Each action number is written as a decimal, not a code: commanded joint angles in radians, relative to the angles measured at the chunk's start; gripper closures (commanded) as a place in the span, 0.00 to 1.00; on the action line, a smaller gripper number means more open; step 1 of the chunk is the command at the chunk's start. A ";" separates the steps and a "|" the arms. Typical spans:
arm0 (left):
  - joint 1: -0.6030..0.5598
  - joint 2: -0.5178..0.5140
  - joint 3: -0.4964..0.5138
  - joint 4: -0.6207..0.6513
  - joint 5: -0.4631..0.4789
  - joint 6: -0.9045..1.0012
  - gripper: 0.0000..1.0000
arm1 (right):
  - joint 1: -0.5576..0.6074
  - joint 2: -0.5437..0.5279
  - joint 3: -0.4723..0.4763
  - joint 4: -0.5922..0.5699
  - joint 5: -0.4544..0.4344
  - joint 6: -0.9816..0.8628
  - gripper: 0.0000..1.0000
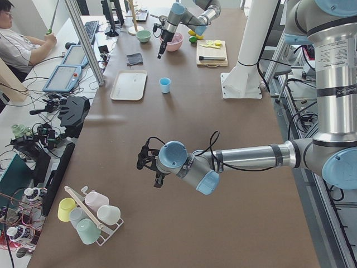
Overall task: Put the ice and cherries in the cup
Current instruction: 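Lift the ice cube with the right gripper and carry it over the blue cup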
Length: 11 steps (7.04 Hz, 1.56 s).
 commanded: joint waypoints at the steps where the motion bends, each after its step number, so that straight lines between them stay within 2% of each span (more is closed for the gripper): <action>1: 0.003 0.001 0.001 0.000 -0.002 -0.001 0.02 | -0.062 0.026 -0.057 0.046 -0.092 -0.001 1.00; 2: 0.003 0.001 0.001 0.000 0.000 -0.001 0.02 | -0.087 0.026 -0.088 0.084 -0.134 -0.001 1.00; 3: 0.003 0.001 0.001 -0.002 0.000 -0.001 0.02 | -0.101 0.029 -0.110 0.116 -0.136 -0.002 1.00; 8: 0.003 0.002 0.004 -0.002 0.000 -0.002 0.02 | -0.130 0.061 -0.156 0.124 -0.162 -0.019 1.00; 9: 0.003 0.002 0.004 -0.002 0.000 -0.002 0.02 | -0.130 0.066 -0.183 0.167 -0.162 -0.020 1.00; 10: 0.003 0.001 0.006 -0.002 0.000 -0.002 0.02 | -0.129 0.072 -0.221 0.252 -0.162 -0.019 0.89; 11: 0.003 0.001 0.006 -0.002 0.000 -0.002 0.02 | -0.125 0.072 -0.232 0.284 -0.162 -0.017 0.75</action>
